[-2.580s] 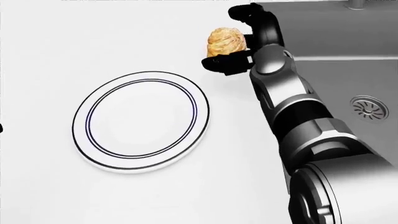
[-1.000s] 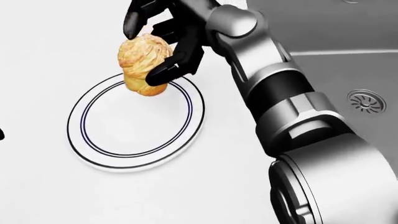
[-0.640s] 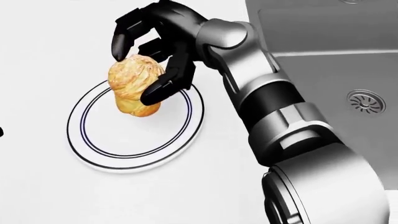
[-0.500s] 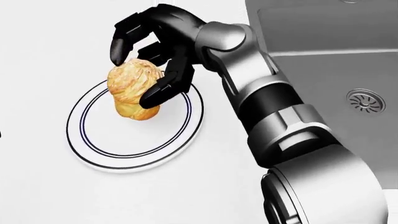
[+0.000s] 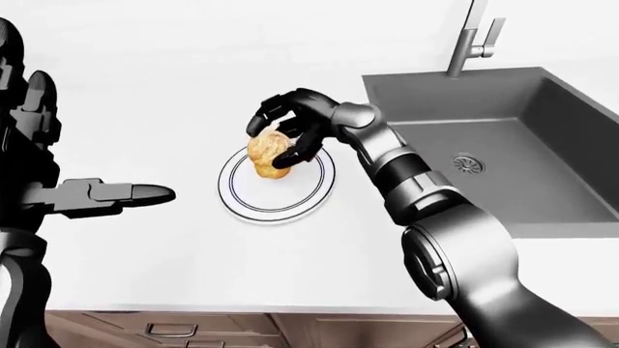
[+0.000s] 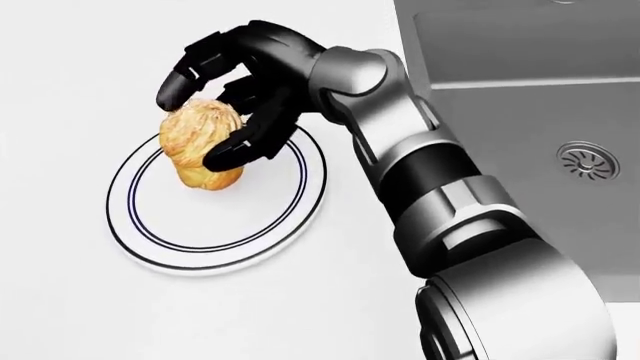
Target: Place the pastries on the plates.
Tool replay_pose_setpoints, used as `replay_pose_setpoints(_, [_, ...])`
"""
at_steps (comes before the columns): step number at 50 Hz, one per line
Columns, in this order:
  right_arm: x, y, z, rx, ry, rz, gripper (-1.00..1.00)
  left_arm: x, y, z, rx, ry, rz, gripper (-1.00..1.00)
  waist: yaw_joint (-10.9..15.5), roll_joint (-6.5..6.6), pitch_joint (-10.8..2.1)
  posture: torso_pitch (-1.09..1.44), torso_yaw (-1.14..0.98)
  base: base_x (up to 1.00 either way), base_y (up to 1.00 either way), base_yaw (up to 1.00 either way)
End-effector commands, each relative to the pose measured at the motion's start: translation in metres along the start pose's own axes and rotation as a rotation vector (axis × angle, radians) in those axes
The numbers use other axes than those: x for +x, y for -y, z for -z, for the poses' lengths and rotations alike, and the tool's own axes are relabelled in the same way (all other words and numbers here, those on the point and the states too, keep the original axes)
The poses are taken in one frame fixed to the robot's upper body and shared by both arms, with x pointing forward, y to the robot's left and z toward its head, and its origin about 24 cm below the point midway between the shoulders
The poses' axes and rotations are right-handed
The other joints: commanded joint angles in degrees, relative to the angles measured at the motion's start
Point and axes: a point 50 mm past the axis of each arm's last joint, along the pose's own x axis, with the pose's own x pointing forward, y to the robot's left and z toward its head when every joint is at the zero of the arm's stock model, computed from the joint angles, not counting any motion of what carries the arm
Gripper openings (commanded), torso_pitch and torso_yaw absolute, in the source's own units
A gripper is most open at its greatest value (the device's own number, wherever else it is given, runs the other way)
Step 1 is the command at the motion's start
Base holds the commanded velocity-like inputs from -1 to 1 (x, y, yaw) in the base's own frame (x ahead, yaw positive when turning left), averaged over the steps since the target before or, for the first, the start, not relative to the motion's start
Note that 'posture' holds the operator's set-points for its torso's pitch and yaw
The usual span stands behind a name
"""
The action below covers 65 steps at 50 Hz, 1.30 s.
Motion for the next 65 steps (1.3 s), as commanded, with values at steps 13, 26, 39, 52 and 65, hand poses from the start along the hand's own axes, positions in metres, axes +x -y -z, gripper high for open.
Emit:
replay_pose_setpoints(13, [-0.006, 0.014, -0.034, -0.044, 0.099, 0.044, 1.00, 0.002, -0.002, -0.011, 0.022, 0.064, -0.022, 1.00, -0.01, 0.38, -1.65, 0.00, 0.00, 0.00, 0.00, 0.00])
replay_pose_setpoints(26, [-0.016, 0.031, -0.053, -0.028, 0.152, 0.119, 1.00, 0.002, -0.001, -0.010, 0.021, 0.063, -0.020, 1.00, 0.03, 0.29, -1.55, 0.00, 0.00, 0.00, 0.00, 0.00])
replay_pose_setpoints(39, [-0.051, 0.078, -0.077, 0.025, 0.222, 0.429, 1.00, 0.007, -0.001, -0.014, 0.021, 0.072, -0.015, 1.00, 0.31, -0.13, -1.38, 0.00, 0.00, 0.00, 0.00, 0.00])
replay_pose_setpoints(52, [-0.129, 0.116, -0.104, 0.038, 0.288, 0.788, 1.00, 0.007, -0.001, -0.017, 0.023, 0.081, -0.016, 1.00, 1.01, -1.28, -0.90, 0.00, 0.00, 0.00, 0.00, 0.00])
replay_pose_setpoints(65, [-0.178, 0.106, -0.112, 0.005, 0.288, 0.864, 1.00, -0.003, -0.019, -0.036, 0.043, 0.114, -0.053, 1.00, 1.03, -1.70, -0.41, 0.00, 0.00, 0.00, 0.00, 0.00])
